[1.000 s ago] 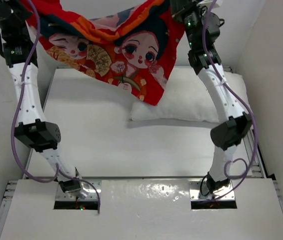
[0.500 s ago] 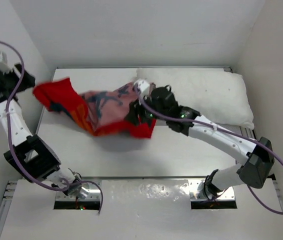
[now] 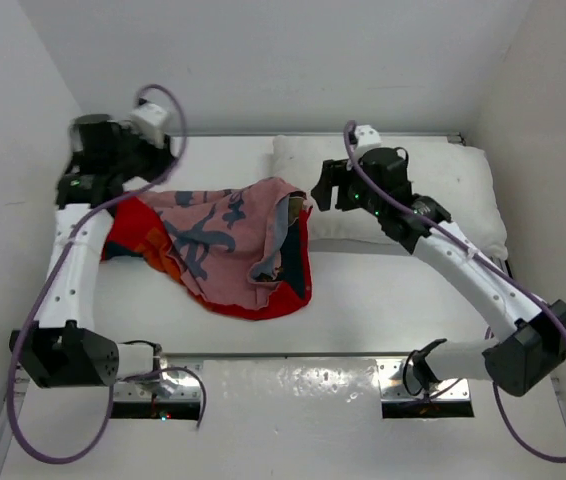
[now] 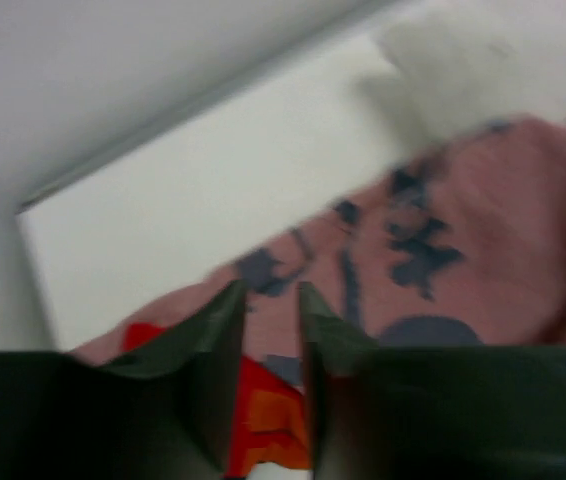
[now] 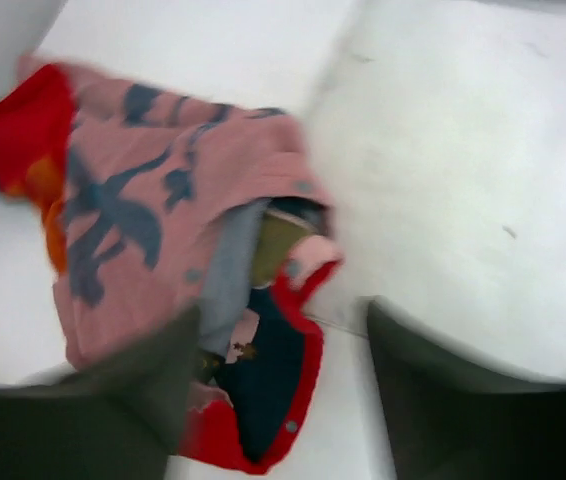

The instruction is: Put the pillow into the pillowcase

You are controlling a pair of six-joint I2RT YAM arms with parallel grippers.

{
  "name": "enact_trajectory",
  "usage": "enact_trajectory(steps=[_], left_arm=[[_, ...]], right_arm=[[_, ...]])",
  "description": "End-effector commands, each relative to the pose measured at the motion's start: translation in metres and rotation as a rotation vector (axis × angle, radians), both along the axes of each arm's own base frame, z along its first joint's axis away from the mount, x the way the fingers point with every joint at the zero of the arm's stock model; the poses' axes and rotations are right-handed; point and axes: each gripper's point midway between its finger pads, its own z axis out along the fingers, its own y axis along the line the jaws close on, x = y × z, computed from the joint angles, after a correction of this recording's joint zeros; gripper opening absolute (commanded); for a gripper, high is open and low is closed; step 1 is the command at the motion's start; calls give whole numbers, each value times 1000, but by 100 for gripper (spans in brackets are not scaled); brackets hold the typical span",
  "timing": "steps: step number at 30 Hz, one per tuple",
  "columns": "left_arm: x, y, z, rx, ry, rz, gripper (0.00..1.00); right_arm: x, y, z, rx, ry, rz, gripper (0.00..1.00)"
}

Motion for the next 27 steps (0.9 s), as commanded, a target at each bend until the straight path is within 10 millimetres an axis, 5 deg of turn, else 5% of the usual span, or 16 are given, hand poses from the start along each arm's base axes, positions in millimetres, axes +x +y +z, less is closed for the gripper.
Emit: enact_trajectory(steps=[1,2,7,11,15,18,22,25,27], left_arm=[[-28,-79,-72,72,264,-207,33],[-39,-123,-79,99,288,-315,49],[-55,-236,-103,123,369,-523,81],[-56,-275,-136,105,460,-550,91],[-27,-268,-187,169,492,-377,93],[-5,-248,-203,200,495,-254,75],[5,-232,-194,153,491,-230,7],[8,-217,-181,140,484,-214,0],[11,-200,-174,136,471,-181,0]], right_arm=[[22,-42,-21,37,131,-212,76],[29,-57,-22,87,156,-253,86],[41,-96,-34,170,198,-399,94],[47,-139,-48,107,233,-598,99],[44,-187,-53,-53,247,-841,99],[51,-194,-63,-109,242,-888,99],[70,-183,-97,-150,335,-855,99],[82,-180,-132,-161,452,-856,95],[88,-181,-152,-184,512,-856,72]])
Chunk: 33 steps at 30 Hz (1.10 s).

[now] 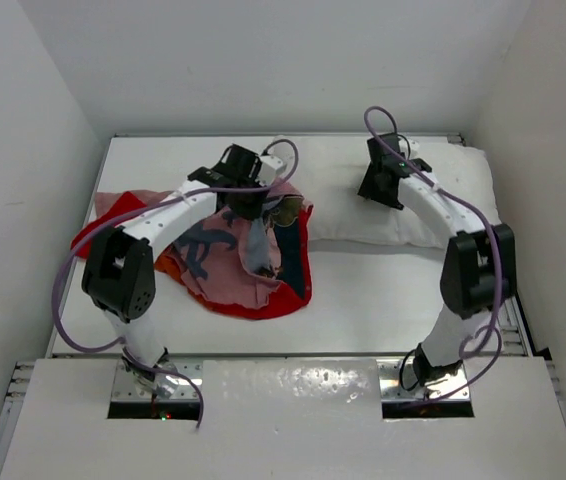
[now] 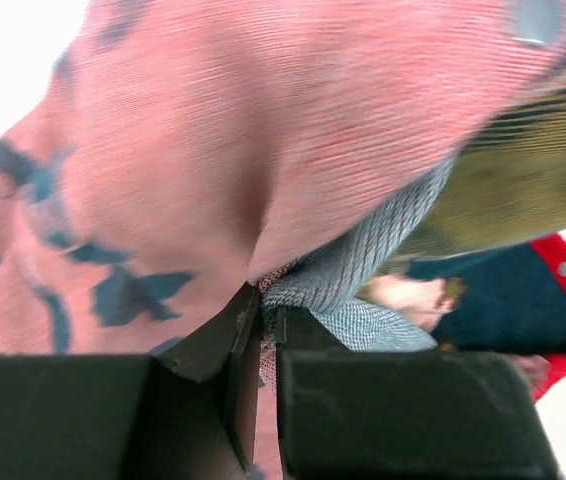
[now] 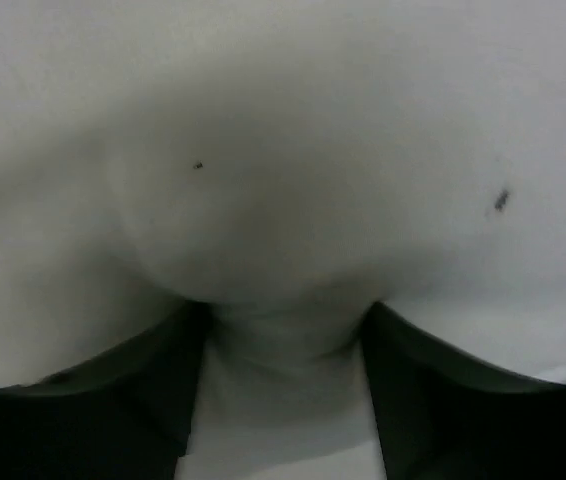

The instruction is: Put the pillow into the pillowcase

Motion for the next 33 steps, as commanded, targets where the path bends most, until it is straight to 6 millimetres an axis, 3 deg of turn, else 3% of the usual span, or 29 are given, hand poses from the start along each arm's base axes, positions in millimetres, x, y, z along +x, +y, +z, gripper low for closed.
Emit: enact_trajectory(steps=[1,2,4,5,6,8,9,11,12,15,16,18,19,21,22,24,25,30,33], left_arm=[[17,24,43,-38,-116,69,0],[18,31,48,-32,-133,73,0],[32,57,65,-2,-185,133,0],[39,69,78,7,-217,166,0],[54,95,99,11,-268,229,0],[68,125,121,50,-317,288,0],[75,148,141,65,-353,339,0],[78,170,151,102,-371,360,0],[79,174,158,115,-389,355,0],[76,175,161,129,-396,336,0],[76,172,158,132,-391,327,0],[75,164,156,127,-384,300,0],[75,160,153,126,-377,291,0],[74,148,149,124,-369,258,0],[74,144,146,123,-363,251,0],[73,134,142,122,-354,228,0],[72,130,142,121,-353,219,0],[66,118,135,140,-339,172,0],[64,110,131,153,-336,153,0]], right_arm=[[8,1,-19,51,77,-22,58],[7,0,-23,66,101,-19,23],[12,-2,-9,103,69,-16,0],[15,-3,2,120,36,-12,0],[18,-9,14,117,-1,-7,0],[23,-11,69,128,-161,26,0],[19,-14,110,115,-261,61,0],[17,-10,169,94,-418,131,0],[4,-10,208,92,-516,154,0],[-20,8,270,116,-681,293,0],[-38,15,304,131,-786,353,0],[-58,35,311,162,-835,497,0],[-66,40,323,171,-898,528,0],[-91,51,319,194,-926,617,0],[-96,52,314,193,-918,635,15],[-106,50,296,174,-874,651,74],[-110,50,282,170,-821,655,98],[-107,45,282,163,-778,621,99],[-91,65,285,230,-773,673,99]])
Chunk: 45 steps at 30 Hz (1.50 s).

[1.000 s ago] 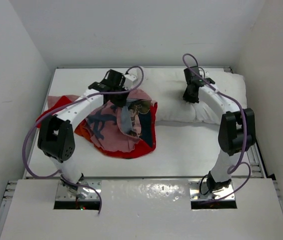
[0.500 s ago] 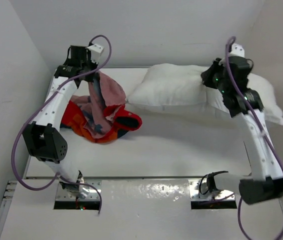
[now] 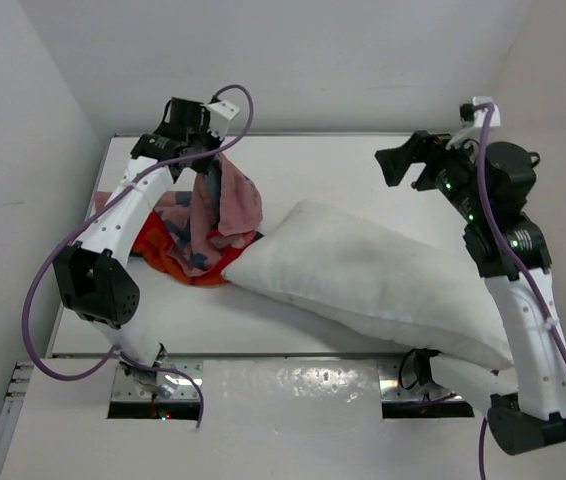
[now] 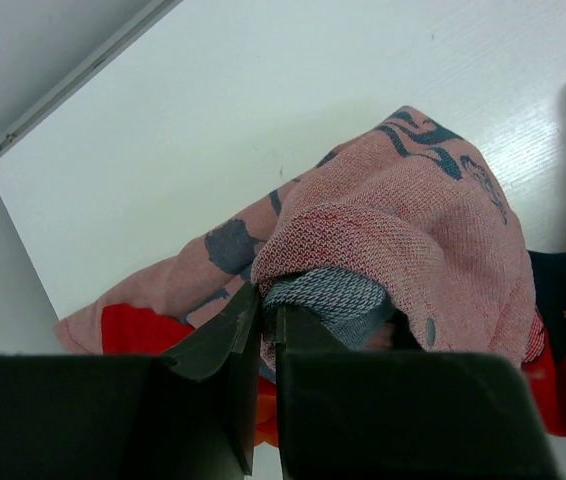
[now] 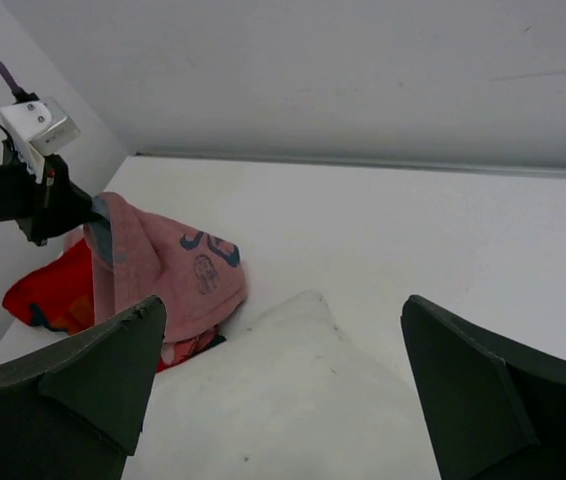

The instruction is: Put the pillow into the pillowcase

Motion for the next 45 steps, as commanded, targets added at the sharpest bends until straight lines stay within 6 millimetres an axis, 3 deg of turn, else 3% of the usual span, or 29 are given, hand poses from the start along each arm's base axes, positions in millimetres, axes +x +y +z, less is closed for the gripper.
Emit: enact_trajectory(steps=[1,5,6,7,9,10,12,13,15,16,19,20,21,22,23,25,26,28,29,31,33,35,36,37,38,39,41,43,45], left_arm=[[0,-11,4,20,-26,-33,0],[0,-14,3,14,-33,-28,0],[0,-15,5,8,-37,-25,0],[0,-15,7,0,-44,-20,0],[1,-14,11,-18,-53,1,0],[4,-10,13,-32,-61,17,0],[3,-8,15,-82,-55,38,0],[4,0,14,-94,-50,61,0],[2,4,12,-120,-44,76,0],[1,7,6,-120,-35,86,0],[-1,5,4,-137,-35,87,0],[-3,5,-1,-144,-24,93,0],[-3,4,-2,-149,-23,97,0],[-3,4,-3,-152,-21,100,0],[-4,4,-6,-155,-14,104,0],[-5,5,-7,-158,-16,108,0],[-6,2,-8,-173,-13,95,0],[-7,2,-7,-186,-13,99,0],[-7,2,-5,-195,-15,97,0],[-7,2,-2,-206,-21,96,0],[-8,4,1,-205,-25,98,0],[-12,15,4,-174,-19,108,0],[-11,23,10,-157,-34,124,0],[-14,31,14,-123,-39,116,0],[-17,50,14,-84,-31,152,0],[-19,60,18,-60,-35,158,0],[-33,77,21,22,-15,119,0],[-49,69,19,82,18,-30,0],[-70,48,8,100,84,-151,4]], right_arm=[[15,33,3,27,14,127,98],[51,72,-31,9,93,194,97],[69,86,-58,-3,185,210,96],[71,107,-44,4,174,260,94],[74,146,-52,6,200,365,90],[69,185,-70,-8,227,455,90],[55,225,-87,-11,222,566,91],[46,253,-104,2,213,609,92],[51,275,-106,56,155,593,92],[49,292,-131,89,215,589,91],[58,320,-144,165,243,536,87],[65,331,-173,155,298,526,87],[66,339,-182,157,329,521,86],[71,347,-178,182,339,495,86],[77,349,-209,150,402,458,86],[92,350,-221,153,430,356,84],[97,350,-248,129,478,323,83],[113,351,-251,160,493,276,82],[118,351,-273,145,532,250,77],[132,348,-272,159,555,186,69],[142,338,-276,150,580,143,35],[155,308,-278,137,579,45,0],[161,293,-254,160,538,7,0],[166,278,-245,162,514,-39,0],[179,249,-240,158,480,-121,0],[182,232,-209,178,423,-147,0],[197,196,-189,209,367,-215,0],[199,188,-161,234,302,-175,0],[191,210,-143,209,260,-53,0]])
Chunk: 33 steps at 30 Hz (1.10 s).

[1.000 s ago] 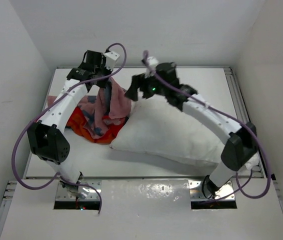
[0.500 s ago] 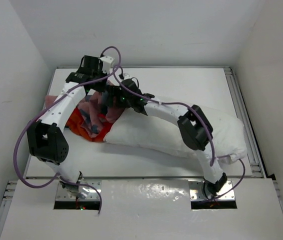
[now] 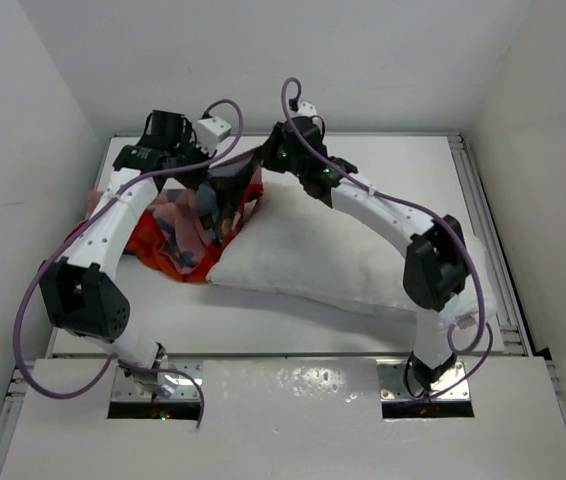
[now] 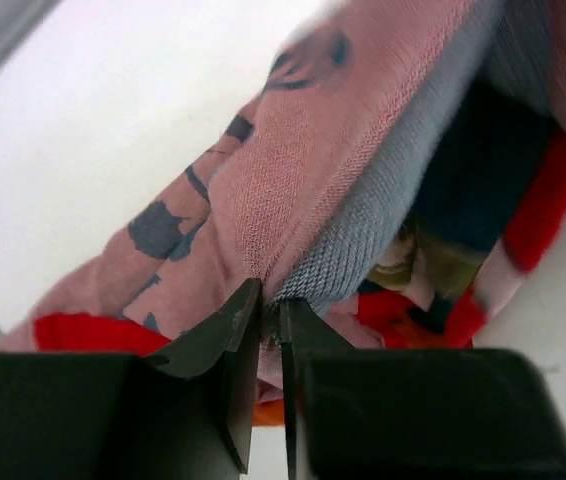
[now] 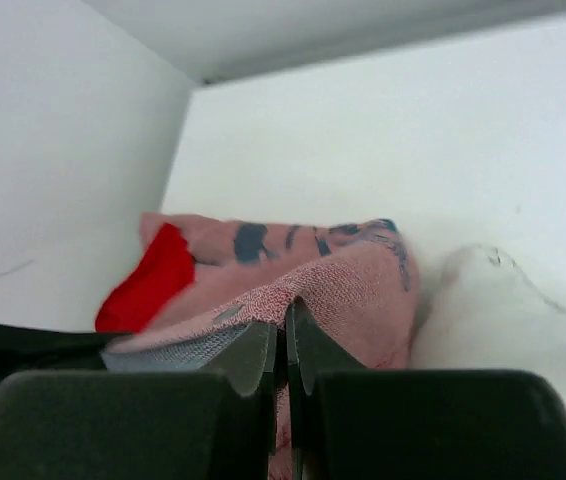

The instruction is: Put the pillow into the pillowcase

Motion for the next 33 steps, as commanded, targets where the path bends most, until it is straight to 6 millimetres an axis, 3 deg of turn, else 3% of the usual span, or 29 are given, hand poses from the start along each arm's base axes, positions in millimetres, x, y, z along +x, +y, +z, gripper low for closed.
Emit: enact_trajectory(steps=[1,2,3,4,5,6,8,12,18,19,22,23,24,25,27,31,33], left_arm=[[-44,20,26,158,-8,-119,12],[-47,6,26,132,-15,-151,23],[-49,-6,25,87,-14,-182,46],[-49,-14,21,43,1,-165,58],[-45,-25,25,14,-15,-169,65],[-43,-32,26,-12,-16,-174,75],[-35,-46,29,-70,-28,-157,85],[-33,-70,24,-176,7,-184,93],[-25,-102,27,-300,7,-241,94],[-18,-105,28,-299,-19,-235,93],[-3,-99,16,-281,-34,-178,68],[-3,-99,11,-277,-26,-178,54],[-5,-99,4,-265,-19,-196,46],[-5,-99,0,-264,-13,-198,27],[-5,-98,-3,-267,-8,-202,4],[2,-82,16,-294,-41,-154,0],[3,-69,27,-291,-55,-130,0]], right_arm=[[22,-38,49,-56,-161,-80,0],[6,-16,52,-74,-170,-27,0],[0,-8,53,-103,-188,-2,0],[-8,-1,60,-98,-208,17,0],[-20,11,57,-99,-207,47,0],[-24,14,59,-89,-212,53,0],[-32,19,73,-44,-228,59,0],[-34,18,99,17,-241,63,0],[-39,15,103,12,-211,57,0],[-39,15,102,10,-209,57,0],[-42,14,100,16,-200,56,0],[-43,14,100,17,-197,59,0],[-44,14,102,18,-200,65,0],[-44,12,102,19,-200,65,0],[-44,9,103,19,-200,66,0],[-22,-19,89,5,-159,9,0],[-9,-33,92,23,-136,3,0]])
